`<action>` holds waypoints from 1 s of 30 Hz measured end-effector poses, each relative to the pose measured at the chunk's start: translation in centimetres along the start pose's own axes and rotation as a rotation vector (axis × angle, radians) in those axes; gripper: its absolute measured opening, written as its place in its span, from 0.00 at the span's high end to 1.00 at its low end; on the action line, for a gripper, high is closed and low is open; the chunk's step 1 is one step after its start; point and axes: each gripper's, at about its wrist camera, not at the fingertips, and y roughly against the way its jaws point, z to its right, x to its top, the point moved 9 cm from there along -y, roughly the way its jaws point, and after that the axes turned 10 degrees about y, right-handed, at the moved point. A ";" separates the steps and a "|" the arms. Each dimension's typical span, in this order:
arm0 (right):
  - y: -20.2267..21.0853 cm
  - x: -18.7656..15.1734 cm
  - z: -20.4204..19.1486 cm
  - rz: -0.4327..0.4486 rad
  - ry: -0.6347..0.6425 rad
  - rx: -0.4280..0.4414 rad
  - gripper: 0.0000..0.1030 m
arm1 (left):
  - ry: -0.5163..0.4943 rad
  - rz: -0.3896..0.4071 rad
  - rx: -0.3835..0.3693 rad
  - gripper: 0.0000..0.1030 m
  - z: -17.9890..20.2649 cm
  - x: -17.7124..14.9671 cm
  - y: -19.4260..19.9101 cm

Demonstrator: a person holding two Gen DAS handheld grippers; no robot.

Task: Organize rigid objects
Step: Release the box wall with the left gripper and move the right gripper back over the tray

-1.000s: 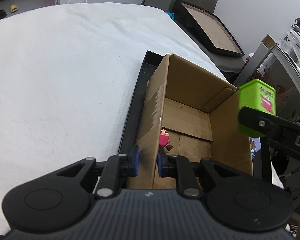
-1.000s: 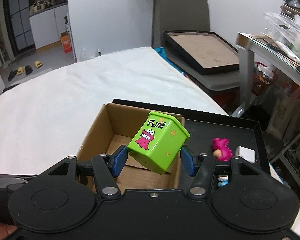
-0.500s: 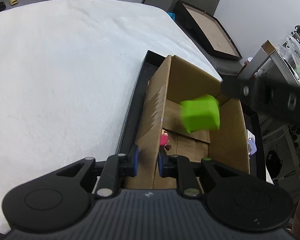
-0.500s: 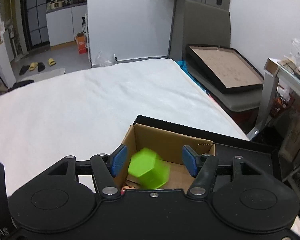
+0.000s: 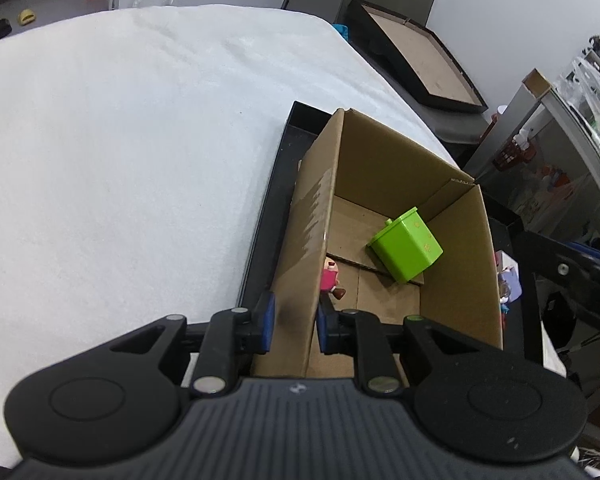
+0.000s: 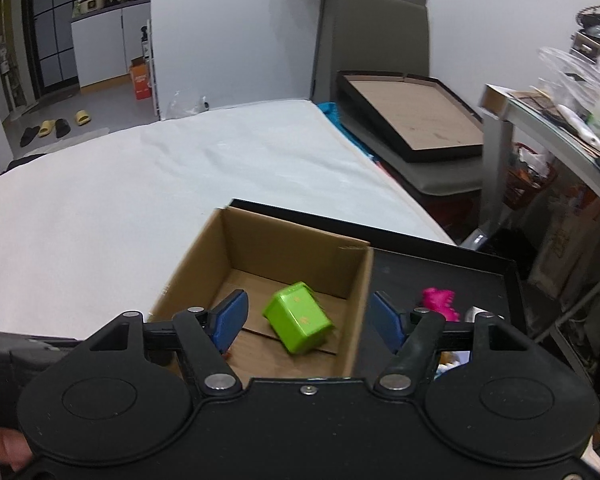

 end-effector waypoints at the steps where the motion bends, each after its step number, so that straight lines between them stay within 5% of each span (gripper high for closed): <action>1: 0.0 -0.1 0.4 0.000 -0.005 -0.002 0.34 | -0.004 -0.001 0.003 0.82 0.1 0.0 0.0; 10: 0.2 -2.1 4.0 -0.001 -0.068 -0.008 0.32 | -0.019 -0.001 0.040 0.72 0.6 -0.2 0.6; 18: -0.2 -4.4 7.0 -0.010 -0.119 0.003 0.30 | -0.065 0.051 0.104 0.51 1.8 0.6 1.5; 30: -1.6 -8.5 11.8 -0.025 -0.229 0.005 0.18 | -0.160 0.056 0.173 0.50 4.8 0.2 1.1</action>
